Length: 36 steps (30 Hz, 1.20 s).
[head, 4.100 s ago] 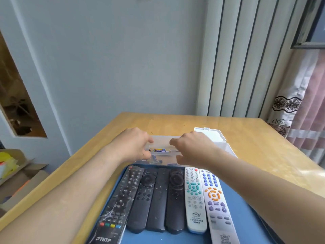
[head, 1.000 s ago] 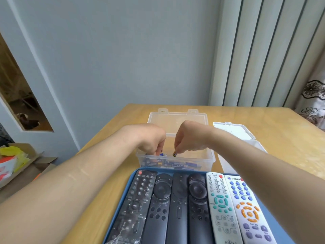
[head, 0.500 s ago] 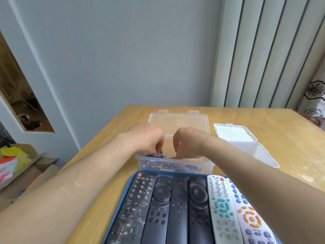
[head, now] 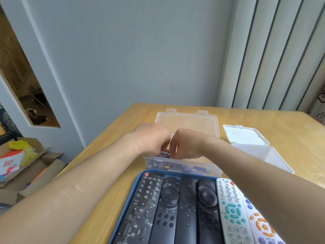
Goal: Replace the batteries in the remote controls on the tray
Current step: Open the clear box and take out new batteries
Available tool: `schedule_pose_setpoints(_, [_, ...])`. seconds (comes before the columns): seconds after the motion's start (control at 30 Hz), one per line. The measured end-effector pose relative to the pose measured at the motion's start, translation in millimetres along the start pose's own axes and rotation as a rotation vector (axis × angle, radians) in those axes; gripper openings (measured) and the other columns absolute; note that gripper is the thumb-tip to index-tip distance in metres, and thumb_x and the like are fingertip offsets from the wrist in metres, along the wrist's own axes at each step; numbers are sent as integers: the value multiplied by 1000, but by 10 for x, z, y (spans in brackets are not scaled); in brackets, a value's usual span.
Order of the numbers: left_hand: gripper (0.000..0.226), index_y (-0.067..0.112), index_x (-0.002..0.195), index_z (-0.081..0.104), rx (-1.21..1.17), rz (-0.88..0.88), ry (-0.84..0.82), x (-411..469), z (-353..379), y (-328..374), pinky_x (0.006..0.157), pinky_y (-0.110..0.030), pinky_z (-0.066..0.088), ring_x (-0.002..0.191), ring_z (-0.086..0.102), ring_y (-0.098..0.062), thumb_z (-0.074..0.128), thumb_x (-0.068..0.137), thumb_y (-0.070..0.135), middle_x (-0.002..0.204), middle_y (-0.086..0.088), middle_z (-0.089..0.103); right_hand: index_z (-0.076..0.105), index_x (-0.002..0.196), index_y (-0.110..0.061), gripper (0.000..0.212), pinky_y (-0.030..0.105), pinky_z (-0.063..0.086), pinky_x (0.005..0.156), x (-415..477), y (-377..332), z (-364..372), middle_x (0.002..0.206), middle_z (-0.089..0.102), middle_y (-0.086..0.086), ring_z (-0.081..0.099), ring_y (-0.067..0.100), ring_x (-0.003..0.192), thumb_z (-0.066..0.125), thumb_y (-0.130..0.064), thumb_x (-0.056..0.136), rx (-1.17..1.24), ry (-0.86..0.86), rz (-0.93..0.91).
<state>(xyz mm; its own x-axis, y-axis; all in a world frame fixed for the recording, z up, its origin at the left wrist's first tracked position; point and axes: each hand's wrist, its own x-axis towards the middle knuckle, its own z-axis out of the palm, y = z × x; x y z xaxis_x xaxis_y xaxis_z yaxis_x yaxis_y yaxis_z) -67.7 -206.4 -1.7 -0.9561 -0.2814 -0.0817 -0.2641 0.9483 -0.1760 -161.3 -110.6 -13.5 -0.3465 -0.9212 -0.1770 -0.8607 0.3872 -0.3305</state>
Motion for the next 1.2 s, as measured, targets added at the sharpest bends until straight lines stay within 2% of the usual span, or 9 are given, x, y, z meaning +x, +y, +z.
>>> schedule_pose_setpoints(0.1, [6,23,82,71,-112,-21,-36,-42,-38,-68,62,-25,50,73,57,-11,72,81,17,74,13,60,76,94,-18,15,22,41,56,13,1,15,70,60,-8,53,14,65,64,-18,84,-1,-5,-23])
schedule_pose_setpoints(0.2, [2,24,80,74,-171,-11,-144,-58,-79,-84,66,-26,52,77,61,-12,76,79,25,80,11,68,75,95,-19,14,23,40,57,20,-32,34,74,61,-7,54,18,73,65,-20,86,-49,-30,-45])
schedule_pose_setpoints(0.33, [21,23,77,74,-157,-8,-255,-10,-89,-6,56,-24,45,70,58,-14,83,69,40,68,11,63,73,103,-13,20,30,50,73,38,-62,43,98,70,6,58,26,82,59,-16,89,-143,-40,-24])
schedule_pose_setpoints(0.43, [27,24,76,69,-108,-15,-330,47,-105,47,56,-24,46,71,55,-12,84,67,44,70,13,58,72,104,-13,21,37,56,82,13,12,-6,100,70,5,62,26,89,59,-15,88,-211,-55,0])
schedule_pose_setpoints(0.6, [22,24,70,66,-69,11,-349,69,-129,54,53,-25,45,66,54,-9,81,69,39,68,13,59,73,103,-19,17,22,43,60,-150,171,-198,70,61,-9,56,8,66,68,-23,88,-150,-16,18])
schedule_pose_setpoints(0.73, [19,21,67,65,-45,10,-365,111,-121,62,56,-26,46,65,55,-14,77,68,36,66,9,61,74,101,-19,16,22,44,58,-203,255,-265,59,62,-10,58,6,61,63,-20,90,-104,22,43])
schedule_pose_setpoints(0.83, [29,20,63,61,33,10,-402,140,-134,141,53,-25,41,59,50,-17,76,67,44,60,7,55,73,103,-17,17,23,47,61,-235,270,-282,58,59,-9,57,8,64,63,-20,90,-130,15,51])
schedule_pose_setpoints(1.07, [22,14,59,60,17,20,-357,147,-137,153,51,-27,34,54,38,-19,71,73,27,56,-6,38,74,104,-16,18,21,44,58,-243,311,-198,66,56,-10,57,14,73,65,-22,89,-186,44,28])
schedule_pose_setpoints(1.2, [27,21,62,68,-342,-1,-177,69,-208,-54,56,-25,40,55,49,-7,66,86,34,55,13,63,73,103,-18,17,17,44,50,-182,321,-191,75,70,-2,60,10,55,66,-24,89,58,53,-17])
